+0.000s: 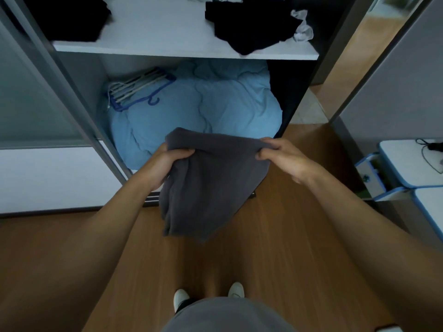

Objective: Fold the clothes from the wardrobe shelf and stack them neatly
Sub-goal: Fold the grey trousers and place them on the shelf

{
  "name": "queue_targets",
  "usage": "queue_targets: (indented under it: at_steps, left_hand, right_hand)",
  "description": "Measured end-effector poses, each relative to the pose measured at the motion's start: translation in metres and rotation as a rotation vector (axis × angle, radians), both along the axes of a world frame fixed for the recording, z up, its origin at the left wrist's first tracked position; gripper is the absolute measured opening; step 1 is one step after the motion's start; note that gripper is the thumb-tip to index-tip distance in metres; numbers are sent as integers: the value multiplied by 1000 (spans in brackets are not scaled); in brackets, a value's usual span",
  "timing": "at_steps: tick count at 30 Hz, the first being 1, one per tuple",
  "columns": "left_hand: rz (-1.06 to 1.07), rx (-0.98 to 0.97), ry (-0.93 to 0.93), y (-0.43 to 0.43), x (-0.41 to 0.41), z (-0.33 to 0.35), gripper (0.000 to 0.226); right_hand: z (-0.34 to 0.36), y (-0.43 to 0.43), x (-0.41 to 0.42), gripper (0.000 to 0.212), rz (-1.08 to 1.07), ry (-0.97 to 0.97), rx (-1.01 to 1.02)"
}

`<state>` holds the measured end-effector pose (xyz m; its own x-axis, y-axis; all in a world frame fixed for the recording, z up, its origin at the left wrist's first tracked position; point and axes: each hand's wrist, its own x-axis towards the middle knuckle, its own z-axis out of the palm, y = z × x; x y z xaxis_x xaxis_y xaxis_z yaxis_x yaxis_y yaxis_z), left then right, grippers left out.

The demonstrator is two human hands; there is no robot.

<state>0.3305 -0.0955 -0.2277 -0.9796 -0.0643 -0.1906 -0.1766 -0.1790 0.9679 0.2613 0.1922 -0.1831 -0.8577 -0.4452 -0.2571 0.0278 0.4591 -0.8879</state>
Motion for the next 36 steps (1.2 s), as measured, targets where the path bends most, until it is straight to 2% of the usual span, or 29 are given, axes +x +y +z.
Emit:
queue_targets:
  at_steps: [3, 4, 6, 8, 10, 12, 16, 17, 19, 21, 24, 27, 30, 32, 34, 36]
  left_hand:
    - [46, 106, 25, 8, -5, 21, 16]
    - [61, 117, 39, 11, -7, 30, 15]
    - [83, 122, 48, 17, -10, 43, 16]
    - [115, 116, 15, 15, -7, 52, 16]
    - [132, 106, -51, 9, -2, 56, 22]
    - [164, 55, -126, 0, 1, 58, 26]
    - [205, -134, -195, -23, 6, 50, 40]
    - [175, -78, -207, -29, 10, 44, 48]
    - [125, 165, -205, -40, 23, 18, 61]
    - [66, 397, -199, -43, 38, -15, 63]
    - [-96, 505, -282, -31, 62, -53, 69]
    - [-204, 400, -360, -19, 73, -68, 76]
    - [-263, 162, -398, -3, 74, -67, 80]
    - [-158, 30, -359, 8, 69, -61, 61]
    - [21, 4, -353, 17, 62, -55, 45]
    - [100, 31, -339, 25, 55, -50, 40]
  right_hand:
    - [-14, -9, 10, 33, -163, -340, -612]
    - [-21, -13, 16, 45, -166, -435, -708]
    - [-39, -20, 29, 63, -111, -497, -632]
    - [-56, -28, 40, 68, -31, -449, -444]
    - [-67, -34, 46, 66, -30, -383, -373]
    - [-68, -40, 50, 58, -68, -411, -468]
    - [-53, -55, 62, 45, -168, -611, -693]
    - [-49, -58, 64, 43, -191, -645, -717]
    - [-40, -60, 67, 28, -210, -694, -755]
    - [-33, -60, 68, 21, -219, -712, -779]
    - [-32, -59, 66, 24, -238, -676, -758]
    - [-36, -56, 62, 30, -306, -687, -698]
    - [-41, -51, 58, 35, -363, -726, -649]
    - [-42, -45, 54, 34, -402, -743, -598]
    - [-41, -37, 48, 36, -435, -762, -518]
    - [-42, -24, 43, 39, -449, -757, -475]
